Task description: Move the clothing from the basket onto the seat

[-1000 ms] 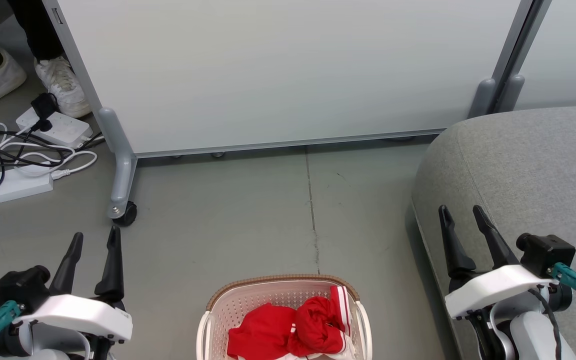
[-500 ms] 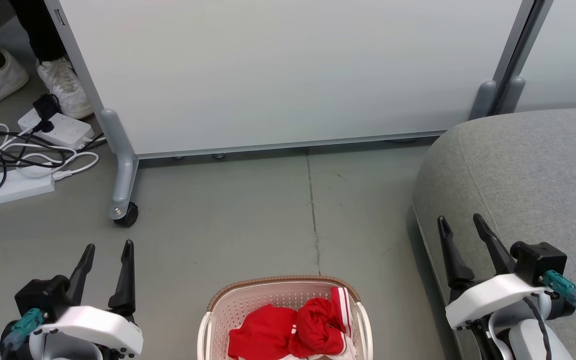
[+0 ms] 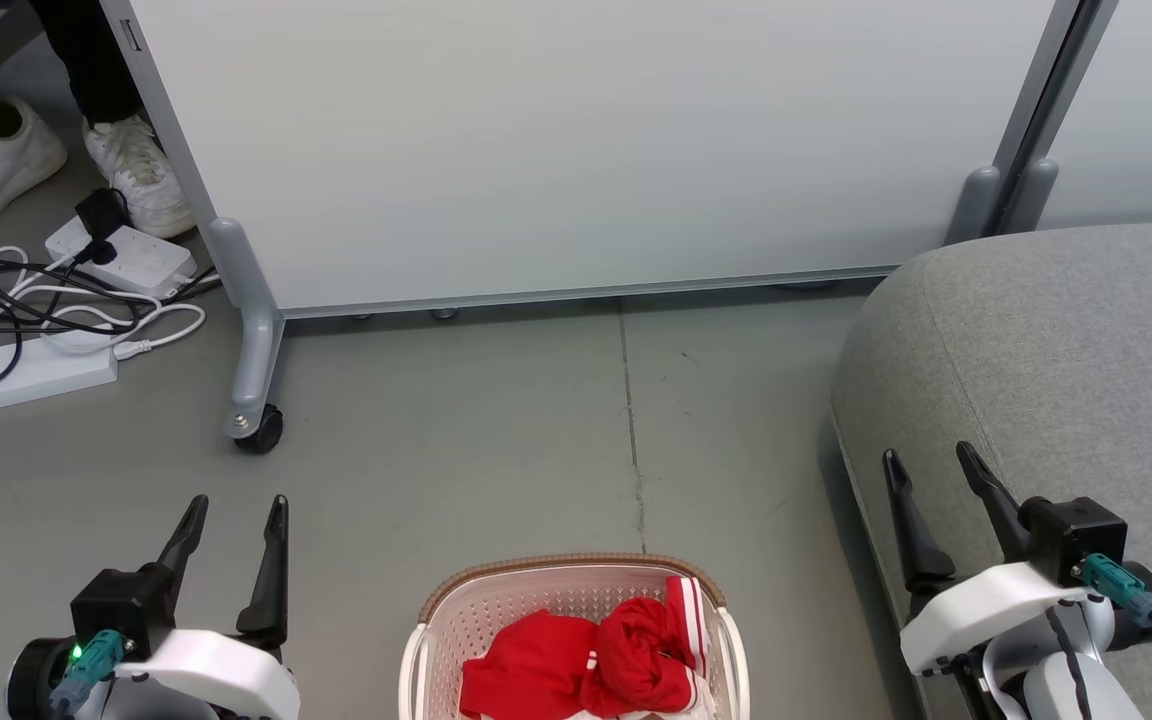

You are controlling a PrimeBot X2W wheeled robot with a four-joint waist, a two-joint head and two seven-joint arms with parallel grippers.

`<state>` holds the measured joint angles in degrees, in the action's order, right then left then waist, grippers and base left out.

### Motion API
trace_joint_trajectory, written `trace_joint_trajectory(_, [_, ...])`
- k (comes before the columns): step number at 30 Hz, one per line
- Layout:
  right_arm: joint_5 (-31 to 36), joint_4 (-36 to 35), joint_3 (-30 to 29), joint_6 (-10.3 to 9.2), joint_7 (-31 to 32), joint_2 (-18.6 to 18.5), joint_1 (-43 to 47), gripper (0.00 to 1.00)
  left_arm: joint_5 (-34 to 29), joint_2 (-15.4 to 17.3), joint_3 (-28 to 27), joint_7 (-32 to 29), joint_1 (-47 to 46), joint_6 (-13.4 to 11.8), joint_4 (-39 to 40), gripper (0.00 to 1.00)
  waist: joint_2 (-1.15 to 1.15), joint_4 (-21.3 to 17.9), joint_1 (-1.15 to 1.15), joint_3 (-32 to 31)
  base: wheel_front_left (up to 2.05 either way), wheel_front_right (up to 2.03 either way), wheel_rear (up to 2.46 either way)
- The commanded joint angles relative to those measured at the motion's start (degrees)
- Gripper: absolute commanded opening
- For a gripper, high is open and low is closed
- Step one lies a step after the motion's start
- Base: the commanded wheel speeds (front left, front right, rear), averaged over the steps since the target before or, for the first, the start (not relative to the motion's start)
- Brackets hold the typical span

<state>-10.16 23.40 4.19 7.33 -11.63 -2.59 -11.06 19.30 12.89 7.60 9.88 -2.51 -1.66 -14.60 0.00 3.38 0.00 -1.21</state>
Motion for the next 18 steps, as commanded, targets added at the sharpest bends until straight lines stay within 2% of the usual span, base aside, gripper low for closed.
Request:
trace_joint_trajectory(1, [1.2, 0.1, -0.3, 0.25, -0.4, -0.4, 0.7, 1.0, -1.2, 0.5, 0.3, 0.4, 0.6, -0.5, 0.5, 1.0, 0.0, 0.0, 0.0, 0.0, 0.0, 0.0, 0.0])
trace_joint_trajectory(18, [4.3, 0.8, -1.1, 0.21, -1.5, -0.5, 1.7, 1.0, -5.0, 1.1, 2.3, 2.4, 1.8, -2.0, 1.2, 1.0, 0.0, 0.5, 0.0, -0.4, 0.0, 0.0, 0.0])
